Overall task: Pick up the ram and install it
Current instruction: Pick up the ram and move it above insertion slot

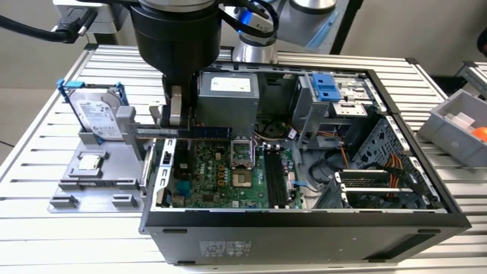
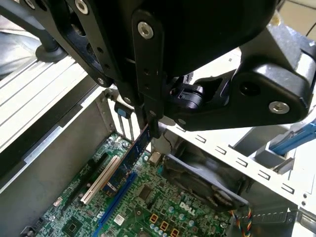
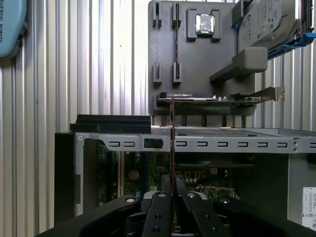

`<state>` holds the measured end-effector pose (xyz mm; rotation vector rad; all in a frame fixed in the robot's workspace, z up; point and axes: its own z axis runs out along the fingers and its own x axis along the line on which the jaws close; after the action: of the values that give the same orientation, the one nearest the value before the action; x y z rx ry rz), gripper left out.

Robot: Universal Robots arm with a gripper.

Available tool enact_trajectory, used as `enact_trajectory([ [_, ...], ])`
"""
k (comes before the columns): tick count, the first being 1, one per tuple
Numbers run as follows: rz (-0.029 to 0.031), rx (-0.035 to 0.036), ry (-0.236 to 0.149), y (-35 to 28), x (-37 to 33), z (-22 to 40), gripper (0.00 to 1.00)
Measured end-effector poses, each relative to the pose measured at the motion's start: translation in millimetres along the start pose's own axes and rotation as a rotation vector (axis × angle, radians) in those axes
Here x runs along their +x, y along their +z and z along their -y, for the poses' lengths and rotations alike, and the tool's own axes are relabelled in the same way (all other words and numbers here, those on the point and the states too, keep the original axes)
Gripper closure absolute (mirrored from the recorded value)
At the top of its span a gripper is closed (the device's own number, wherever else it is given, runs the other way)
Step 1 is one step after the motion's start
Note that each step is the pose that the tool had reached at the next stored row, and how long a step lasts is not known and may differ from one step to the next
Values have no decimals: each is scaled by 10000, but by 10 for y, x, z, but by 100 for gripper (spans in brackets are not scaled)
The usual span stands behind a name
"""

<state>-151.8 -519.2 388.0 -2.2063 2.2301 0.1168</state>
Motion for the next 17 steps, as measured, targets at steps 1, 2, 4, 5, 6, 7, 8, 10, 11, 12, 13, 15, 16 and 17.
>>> enact_trajectory([
  [1, 0, 0, 0, 0, 0, 0, 100],
  [2, 0, 0, -1, 0, 0, 1, 100],
  [4, 0, 1, 0, 0, 0, 2, 100],
  [5, 0, 0, -1, 0, 0, 2, 100],
  [6, -1, 0, -1, 0, 0, 2, 100],
  [7, 0, 0, -1, 0, 0, 3, 100],
  [8, -1, 0, -1, 0, 0, 3, 100],
  [10, -1, 0, 0, 0, 0, 3, 100],
  [11, 0, 0, -1, 0, 0, 4, 100],
  [12, 0, 0, -1, 0, 0, 4, 100],
  [13, 0, 0, -1, -1, 0, 9, 100],
  [15, 0, 0, -1, -1, 0, 16, 100],
  [16, 0, 0, -1, -1, 0, 18, 100],
  [17, 0, 0, -2, -1, 0, 22, 100],
])
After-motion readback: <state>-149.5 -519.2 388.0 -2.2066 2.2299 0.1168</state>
